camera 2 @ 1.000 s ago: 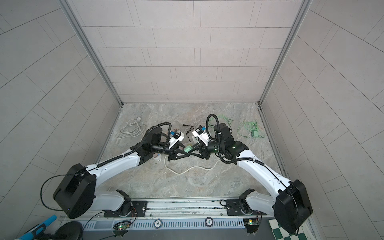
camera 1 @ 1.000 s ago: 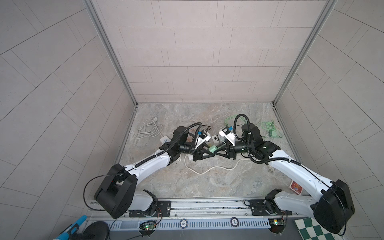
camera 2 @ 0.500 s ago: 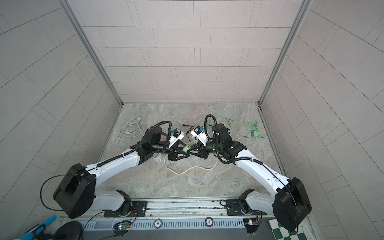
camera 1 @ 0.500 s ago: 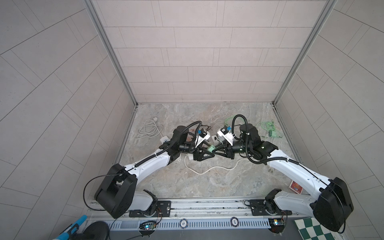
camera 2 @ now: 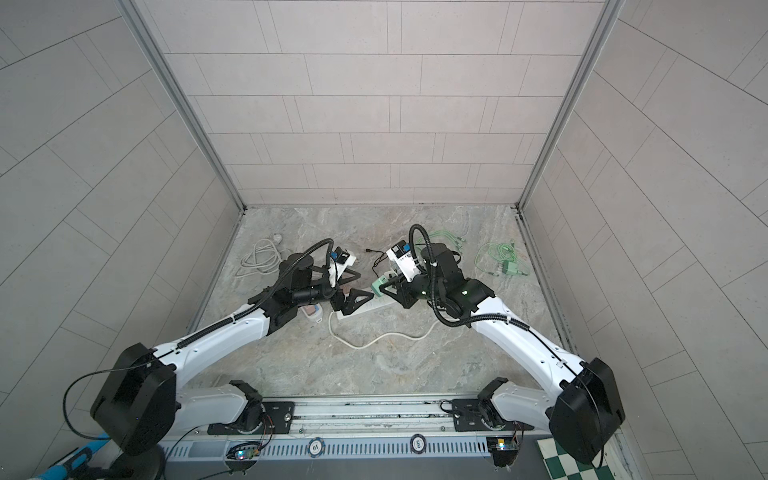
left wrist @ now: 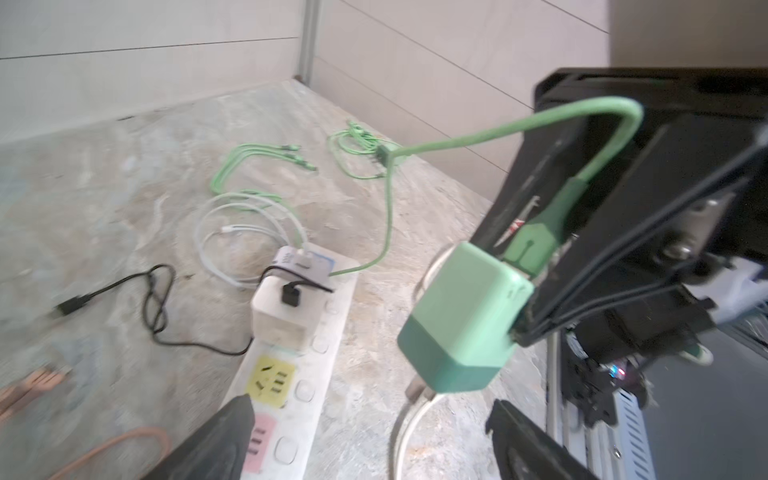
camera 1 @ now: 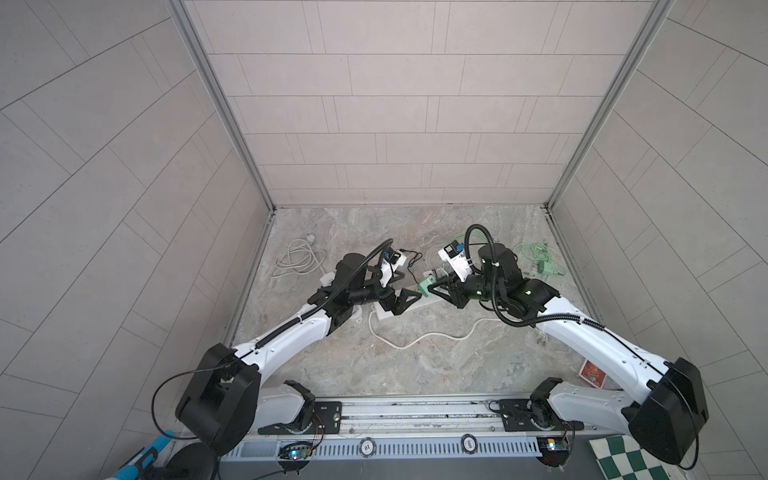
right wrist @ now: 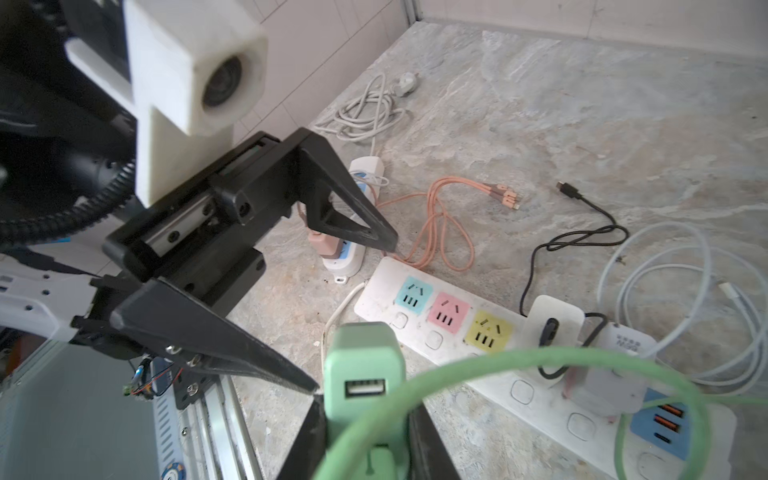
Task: Insert the plug
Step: 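Carry the green charger over the power strip with right gripper while left withdraws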
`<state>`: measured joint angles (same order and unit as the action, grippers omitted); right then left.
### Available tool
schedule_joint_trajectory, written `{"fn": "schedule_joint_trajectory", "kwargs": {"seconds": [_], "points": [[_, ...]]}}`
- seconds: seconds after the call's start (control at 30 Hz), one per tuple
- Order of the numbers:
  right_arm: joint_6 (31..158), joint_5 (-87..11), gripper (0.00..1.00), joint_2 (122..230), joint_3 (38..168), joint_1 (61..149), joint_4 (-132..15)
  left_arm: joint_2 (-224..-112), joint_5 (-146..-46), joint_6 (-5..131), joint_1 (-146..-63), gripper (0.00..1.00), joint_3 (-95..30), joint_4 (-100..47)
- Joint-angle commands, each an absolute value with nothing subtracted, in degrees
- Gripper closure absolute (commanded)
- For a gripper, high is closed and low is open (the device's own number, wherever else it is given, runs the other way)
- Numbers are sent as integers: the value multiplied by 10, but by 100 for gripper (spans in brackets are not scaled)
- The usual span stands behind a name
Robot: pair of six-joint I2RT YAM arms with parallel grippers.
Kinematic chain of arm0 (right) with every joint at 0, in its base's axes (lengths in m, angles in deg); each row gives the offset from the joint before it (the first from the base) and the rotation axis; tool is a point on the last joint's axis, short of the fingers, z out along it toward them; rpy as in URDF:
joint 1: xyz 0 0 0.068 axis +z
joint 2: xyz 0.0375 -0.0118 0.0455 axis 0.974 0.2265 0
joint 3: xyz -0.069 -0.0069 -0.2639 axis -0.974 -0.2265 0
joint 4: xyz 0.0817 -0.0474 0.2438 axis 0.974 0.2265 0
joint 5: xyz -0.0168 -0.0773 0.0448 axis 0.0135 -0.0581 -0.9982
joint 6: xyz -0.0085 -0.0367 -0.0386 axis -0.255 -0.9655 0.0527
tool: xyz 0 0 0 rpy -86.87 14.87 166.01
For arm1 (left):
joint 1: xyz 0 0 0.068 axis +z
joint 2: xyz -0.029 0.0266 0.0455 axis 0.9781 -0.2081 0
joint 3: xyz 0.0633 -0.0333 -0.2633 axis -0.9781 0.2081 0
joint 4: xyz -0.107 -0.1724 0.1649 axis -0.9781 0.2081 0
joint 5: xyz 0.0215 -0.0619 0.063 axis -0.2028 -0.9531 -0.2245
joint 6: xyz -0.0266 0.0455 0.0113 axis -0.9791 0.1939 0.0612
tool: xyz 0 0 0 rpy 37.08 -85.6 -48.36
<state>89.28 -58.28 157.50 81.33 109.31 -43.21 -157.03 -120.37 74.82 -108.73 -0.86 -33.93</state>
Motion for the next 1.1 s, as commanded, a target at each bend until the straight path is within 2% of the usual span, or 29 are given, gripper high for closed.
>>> {"fn": "schedule_joint_trajectory", "kwargs": {"seconds": [0.0, 0.1, 0.3, 0.4, 0.67, 1.07], "points": [[903, -482, 100, 1617, 837, 1109, -396, -1532, -1027, 691, -1084, 4, 1, -301], [913, -451, 100, 1662, 853, 1123, -398, -1504, -955, 647, -1084, 0, 10, -273], [912, -420, 100, 1720, 891, 1159, -395, -1461, -893, 618, -1084, 0, 22, -216], [872, -428, 100, 1749, 912, 1172, -386, -1448, -871, 618, -1083, 0, 27, -199], [729, -453, 100, 1842, 1013, 1174, -274, -1439, -881, 590, -1084, 0, 30, -139], [590, -463, 100, 1937, 1103, 1174, -196, -1440, -961, 591, -1085, 0, 65, -164]]}}
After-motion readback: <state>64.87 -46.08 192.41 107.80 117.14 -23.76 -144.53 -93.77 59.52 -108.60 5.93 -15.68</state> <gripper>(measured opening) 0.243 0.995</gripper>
